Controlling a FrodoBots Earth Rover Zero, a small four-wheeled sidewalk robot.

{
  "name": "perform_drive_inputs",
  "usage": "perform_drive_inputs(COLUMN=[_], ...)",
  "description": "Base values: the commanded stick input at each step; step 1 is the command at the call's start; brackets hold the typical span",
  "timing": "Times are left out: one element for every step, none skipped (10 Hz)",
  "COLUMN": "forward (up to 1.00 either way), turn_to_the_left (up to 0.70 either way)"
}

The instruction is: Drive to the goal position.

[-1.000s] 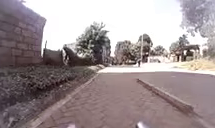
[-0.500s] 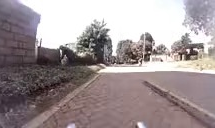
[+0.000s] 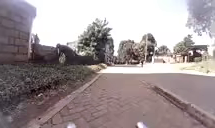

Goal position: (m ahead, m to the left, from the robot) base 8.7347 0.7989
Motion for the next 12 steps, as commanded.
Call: perform_drive_inputs(forward=[1.0,1.0,1.0,1.0,1.0,1.0,1.0,1.0,1.0,1.0,1.0,1.0], turn_to_the_left=[0.0,0.0,0.0,0.0,-0.04,-0.2,-0.36,-0.28,-0.16,-0.06,0.0,0.0])
